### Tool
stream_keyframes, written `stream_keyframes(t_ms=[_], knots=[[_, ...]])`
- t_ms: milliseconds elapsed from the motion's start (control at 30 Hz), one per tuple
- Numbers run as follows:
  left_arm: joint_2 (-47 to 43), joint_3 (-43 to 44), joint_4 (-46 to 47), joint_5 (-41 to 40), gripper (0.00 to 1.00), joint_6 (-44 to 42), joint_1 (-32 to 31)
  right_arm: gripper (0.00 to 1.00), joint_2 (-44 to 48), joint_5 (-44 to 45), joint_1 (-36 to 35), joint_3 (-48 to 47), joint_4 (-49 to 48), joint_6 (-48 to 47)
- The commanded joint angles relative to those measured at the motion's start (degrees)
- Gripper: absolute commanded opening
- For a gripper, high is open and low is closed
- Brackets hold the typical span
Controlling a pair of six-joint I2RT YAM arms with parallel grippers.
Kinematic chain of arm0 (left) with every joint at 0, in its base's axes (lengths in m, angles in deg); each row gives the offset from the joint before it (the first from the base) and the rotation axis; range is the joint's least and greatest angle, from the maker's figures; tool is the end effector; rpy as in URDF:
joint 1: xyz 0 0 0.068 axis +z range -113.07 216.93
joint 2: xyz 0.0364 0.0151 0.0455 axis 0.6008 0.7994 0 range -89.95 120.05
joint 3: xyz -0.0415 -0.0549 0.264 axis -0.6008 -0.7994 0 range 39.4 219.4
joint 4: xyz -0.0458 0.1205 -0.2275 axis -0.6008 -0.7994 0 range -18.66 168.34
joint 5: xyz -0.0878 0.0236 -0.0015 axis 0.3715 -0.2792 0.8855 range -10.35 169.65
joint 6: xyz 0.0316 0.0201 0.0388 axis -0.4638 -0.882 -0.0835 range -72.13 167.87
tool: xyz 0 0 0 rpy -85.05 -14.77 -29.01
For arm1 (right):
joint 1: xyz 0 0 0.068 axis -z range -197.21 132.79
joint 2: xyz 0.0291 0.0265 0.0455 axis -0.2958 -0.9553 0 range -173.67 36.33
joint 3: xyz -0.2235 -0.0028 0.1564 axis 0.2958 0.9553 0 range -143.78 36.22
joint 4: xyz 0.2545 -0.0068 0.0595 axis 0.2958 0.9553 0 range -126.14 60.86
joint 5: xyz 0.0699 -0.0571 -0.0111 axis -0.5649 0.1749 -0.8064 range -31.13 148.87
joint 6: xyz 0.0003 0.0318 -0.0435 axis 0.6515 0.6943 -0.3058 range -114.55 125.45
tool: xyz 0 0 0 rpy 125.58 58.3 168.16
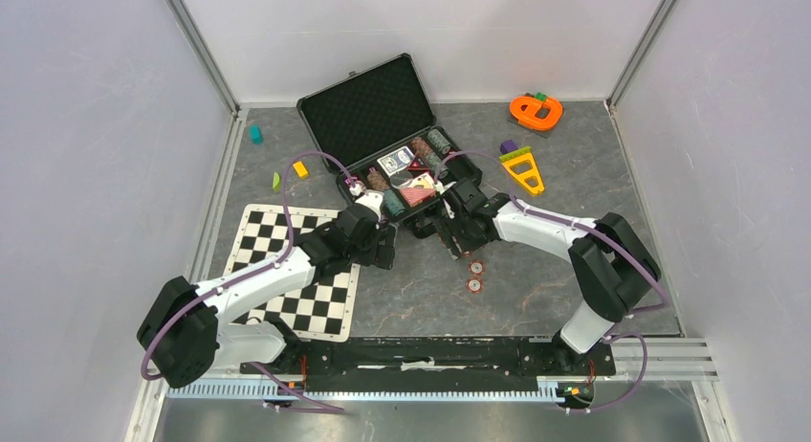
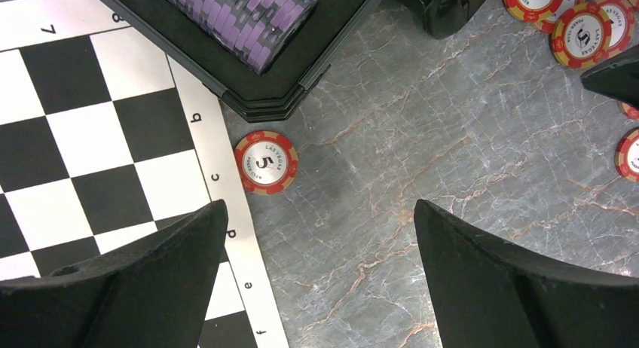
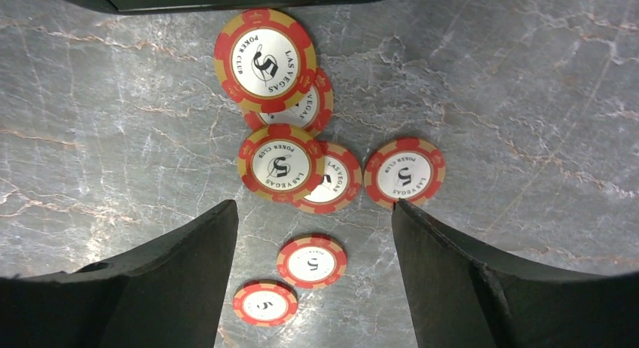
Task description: Pack up texas hold em set
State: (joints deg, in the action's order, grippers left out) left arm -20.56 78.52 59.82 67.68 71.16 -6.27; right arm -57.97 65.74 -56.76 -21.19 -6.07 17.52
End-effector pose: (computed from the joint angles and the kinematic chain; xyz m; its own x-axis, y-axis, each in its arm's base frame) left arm 0.1806 -0.1593 0.2070 -0.7292 0.1541 -0.6667 0.3067 0.9446 -0.1171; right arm 0.2452 0.1971 0.1770 -0.8185 -0.4068 -0.4057 -0.4346 0.9002 -0.0258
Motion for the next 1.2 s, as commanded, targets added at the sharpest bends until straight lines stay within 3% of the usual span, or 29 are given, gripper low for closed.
stream_keyframes(t_ms=[0, 333, 600, 800, 1167], knots=[[-1.08, -0.09, 1.23, -0.98, 0.98, 2.33, 0.22, 0.81, -2.75, -0.05, -0.46, -2.46, -1.31, -3.25], [-1.15, 0.89, 0.86, -0.26, 0.98, 0.84, 0.22, 0.77, -6.04, -1.1, -0.97, -5.22, -1.68, -5.0], [-1.1, 1.18, 0.86, -0.21, 0.99, 0.28, 0.23, 0.57, -7.35, -2.18, -0.97, -5.09, -2.08, -5.65], [-1.51, 1.93, -0.08, 0.06, 0.98, -0.09, 0.25, 0.48, -7.41, -1.45, -0.96, -5.77, -1.39, -5.82], [-3.12, 2.03, -1.16, 0.3, 0.99, -0.04, 0.24, 0.42, -3.67, -0.1, -0.92, -5.66, 0.63, -5.01]])
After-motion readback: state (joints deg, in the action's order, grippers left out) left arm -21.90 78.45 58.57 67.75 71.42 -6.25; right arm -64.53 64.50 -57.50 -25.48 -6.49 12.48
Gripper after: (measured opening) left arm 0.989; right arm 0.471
